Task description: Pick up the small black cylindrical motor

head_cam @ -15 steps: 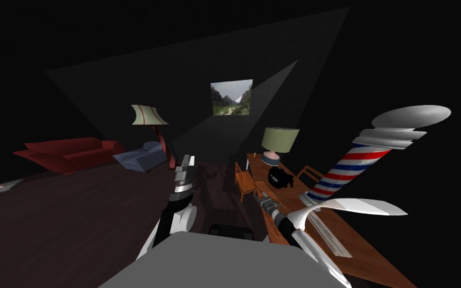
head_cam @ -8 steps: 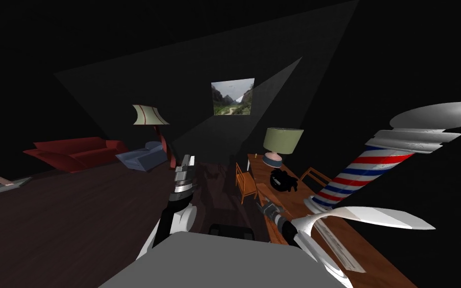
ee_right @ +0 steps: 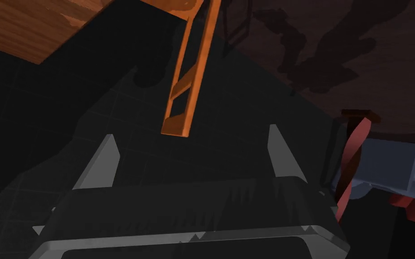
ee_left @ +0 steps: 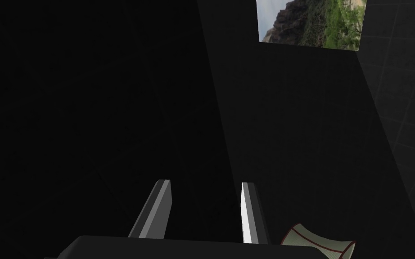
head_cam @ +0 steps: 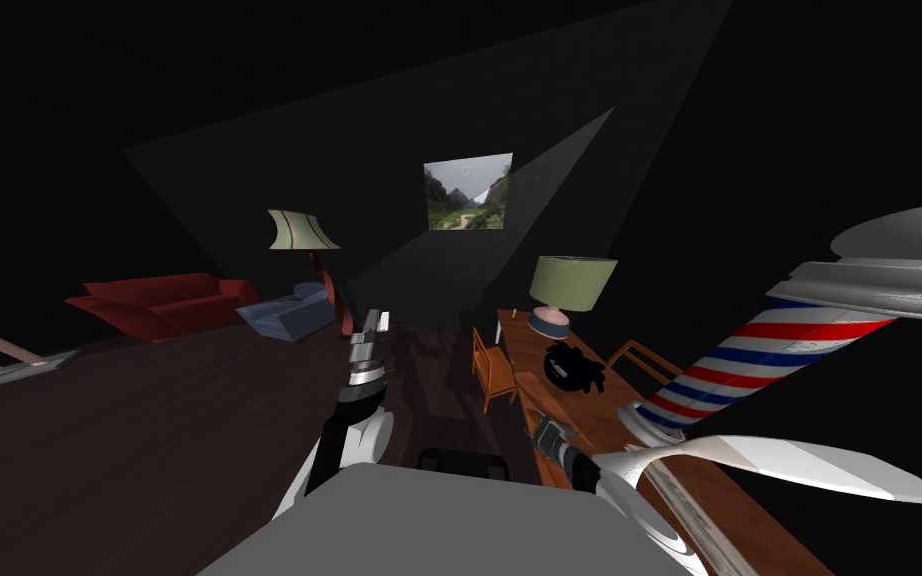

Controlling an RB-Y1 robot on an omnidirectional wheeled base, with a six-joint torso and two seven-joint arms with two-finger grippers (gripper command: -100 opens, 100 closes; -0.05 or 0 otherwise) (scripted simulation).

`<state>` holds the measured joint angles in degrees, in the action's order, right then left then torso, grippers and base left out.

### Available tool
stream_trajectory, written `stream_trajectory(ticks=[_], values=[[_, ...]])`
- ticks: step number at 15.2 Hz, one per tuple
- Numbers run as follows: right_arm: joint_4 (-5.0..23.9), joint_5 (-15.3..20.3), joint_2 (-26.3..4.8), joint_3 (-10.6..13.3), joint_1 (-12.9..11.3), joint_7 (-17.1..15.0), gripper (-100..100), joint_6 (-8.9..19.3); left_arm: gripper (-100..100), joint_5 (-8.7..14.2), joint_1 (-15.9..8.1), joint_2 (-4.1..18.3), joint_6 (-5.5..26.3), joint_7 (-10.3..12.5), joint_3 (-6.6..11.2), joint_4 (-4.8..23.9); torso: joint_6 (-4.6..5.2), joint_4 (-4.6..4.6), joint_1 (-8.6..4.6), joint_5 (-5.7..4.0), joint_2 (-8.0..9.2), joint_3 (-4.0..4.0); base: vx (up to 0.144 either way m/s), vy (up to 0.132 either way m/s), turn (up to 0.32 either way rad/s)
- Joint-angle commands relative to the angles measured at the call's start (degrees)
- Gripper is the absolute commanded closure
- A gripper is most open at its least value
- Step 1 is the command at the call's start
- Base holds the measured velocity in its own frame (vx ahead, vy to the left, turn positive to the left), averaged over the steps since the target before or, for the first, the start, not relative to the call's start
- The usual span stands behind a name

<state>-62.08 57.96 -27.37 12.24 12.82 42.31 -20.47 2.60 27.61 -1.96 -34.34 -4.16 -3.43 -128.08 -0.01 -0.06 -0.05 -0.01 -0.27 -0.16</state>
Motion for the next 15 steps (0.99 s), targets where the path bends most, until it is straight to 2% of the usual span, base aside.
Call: stream_trajectory(ticks=[1,2,3,4,6,7,8,9,10,11,13,14,15], values=[[2.30,2.25,-0.80,0.34,-0.31,1.84,-100,0.19,0,0.00,0.00,0.00,0.00,0.00,0.00,0.00,0.00,0.00,0.00,0.00,0.00,0.00,0.060,-0.013,0.039],[4.74,3.84,-1.31,0.80,-1.15,4.12,-100,0.62,0,0.00,0.00,0.00,0.00,0.00,0.00,0.00,0.01,-0.01,0.00,0.00,0.00,0.00,0.065,-0.012,0.042],[5.22,4.90,-1.31,0.80,-1.15,4.12,-100,0.62,0,0.00,0.00,0.00,0.00,0.00,0.00,0.00,0.01,-0.01,-0.01,0.01,-0.01,-0.01,0.069,-0.012,0.032],[6.73,6.23,-1.78,1.26,-1.97,6.28,-100,1.04,0,0.00,0.00,0.00,0.00,0.00,0.00,0.00,0.01,-0.01,0.00,0.00,-0.02,-0.01,0.079,-0.012,0.043],[8.05,7.48,-1.78,1.26,-1.97,6.33,-100,1.04,0,0.00,0.00,0.00,0.00,0.00,0.00,0.00,0.00,-0.02,0.00,0.00,-0.06,-0.04,0.063,-0.013,0.029],[10.43,9.53,-2.22,1.70,-2.77,8.45,-100,1.45,0,0.00,0.00,0.00,0.00,0.00,0.00,0.00,0.01,-0.01,0.01,0.00,-0.01,-0.01,0.055,-0.011,0.029],[10.77,9.96,-2.22,1.70,-2.77,8.45,-100,1.45,0,0.00,0.00,0.00,0.00,0.00,0.00,0.00,0.00,0.00,0.01,0.01,-0.01,-0.01,0.060,-0.010,0.035],[13.07,11.67,-2.60,2.13,-3.54,10.48,-100,1.84,0,0.00,0.00,0.00,0.00,0.00,0.00,0.00,0.01,0.00,0.02,0.00,-0.01,-0.01,0.073,-0.010,0.043],[13.37,12.33,-2.60,2.13,-3.54,10.48,-100,1.84,0,0.00,0.00,0.00,0.00,0.00,0.00,0.00,0.01,-0.01,0.02,0.01,-0.03,-0.02,0.069,-0.009,0.042],[15.13,13.99,-2.95,2.55,-4.28,12.40,-100,2.20,0,0.00,0.00,0.00,0.00,0.00,0.00,0.00,0.01,-0.01,0.02,0.01,-0.03,-0.02,0.071,-0.010,0.052],[15.84,14.58,-2.95,2.55,-4.28,12.40,-100,2.20,0,0.00,0.00,0.00,0.00,0.00,0.00,0.00,0.01,-0.01,0.02,0.00,-0.04,-0.03,0.056,-0.011,0.022],[18.16,16.70,-3.24,2.95,-4.98,14.21,-100,2.54,0,0.00,0.00,0.00,0.00,0.00,0.00,0.00,0.02,-0.01,0.03,0.00,0.01,0.00,0.051,-0.012,0.019],[18.16,16.70,-3.24,2.95,-4.98,14.21,-100,2.54,0,0.00,0.00,0.00,0.00,0.00,0.00,0.00,0.00,0.00,0.03,0.00,0.01,0.01,0.054,-0.011,0.038]])
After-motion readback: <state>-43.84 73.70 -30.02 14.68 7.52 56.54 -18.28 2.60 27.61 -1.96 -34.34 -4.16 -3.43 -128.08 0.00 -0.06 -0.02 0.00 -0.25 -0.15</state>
